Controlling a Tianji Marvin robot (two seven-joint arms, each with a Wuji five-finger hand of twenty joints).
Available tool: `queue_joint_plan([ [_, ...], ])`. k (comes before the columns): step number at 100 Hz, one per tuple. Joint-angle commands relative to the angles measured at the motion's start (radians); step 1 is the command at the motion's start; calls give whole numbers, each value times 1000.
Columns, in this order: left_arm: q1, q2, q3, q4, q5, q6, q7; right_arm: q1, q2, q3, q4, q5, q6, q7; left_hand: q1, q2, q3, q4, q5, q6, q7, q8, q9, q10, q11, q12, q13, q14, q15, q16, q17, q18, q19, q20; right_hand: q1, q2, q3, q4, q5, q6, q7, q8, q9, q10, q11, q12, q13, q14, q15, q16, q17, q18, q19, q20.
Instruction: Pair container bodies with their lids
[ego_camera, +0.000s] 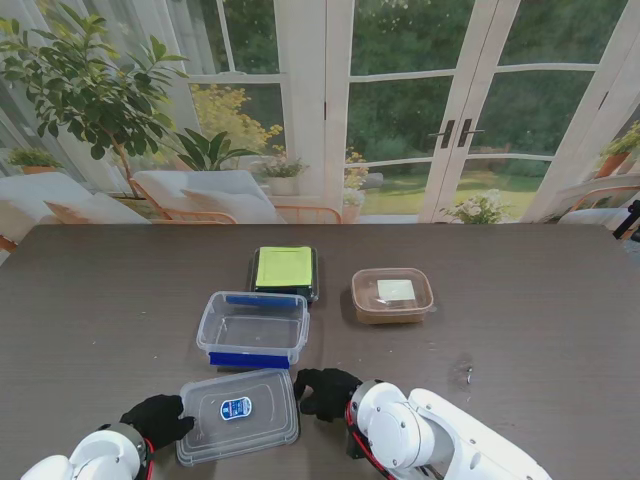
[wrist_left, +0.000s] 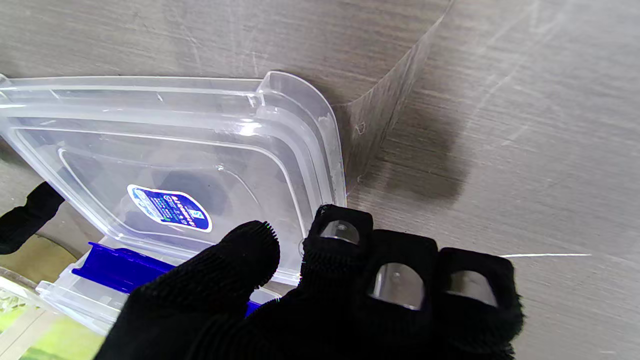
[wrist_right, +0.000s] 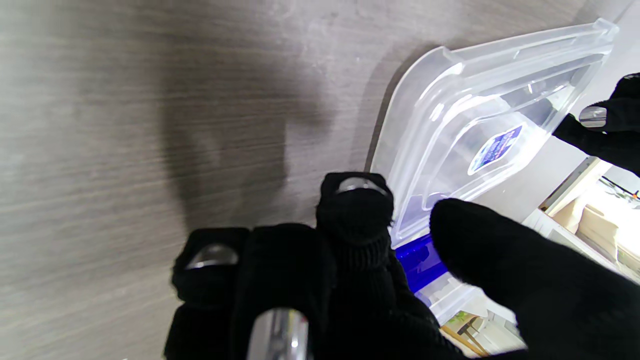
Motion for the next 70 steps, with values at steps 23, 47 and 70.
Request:
queue_joint_plan([
  [23,34,-13,-1,1,-47,-44,2,-66,-7,31,-14,80,-14,17,-15,-25,31,28,100,-216,12,15,7,18,15,25,-3,21,68,14,-26,-3,84,41,-26,13,55,15,25,-26,-33,-19,93,17,43,3,17,-90,94,10,525,-26,225,20],
  [47,36,-17,-6,-5,-73,-76,22,-108,-8,74,-42,115,-24,14,-14,-27,33,27,106,-213,14,16,8,28,6,23,-8,38,60,16,-37,12,71,58,-22,9,57,10,34,-29,-36,-20,93,24,39,1,16,-85,93,6,525,-24,225,18],
  [70,36,-19,-8,-16,-81,-97,30,-153,-4,119,-83,127,-36,16,-14,-28,33,26,110,-215,16,17,9,34,1,23,-11,50,55,19,-41,20,62,72,-20,8,55,5,41,-31,-43,-22,93,25,38,2,16,-81,93,2,524,-18,225,14],
])
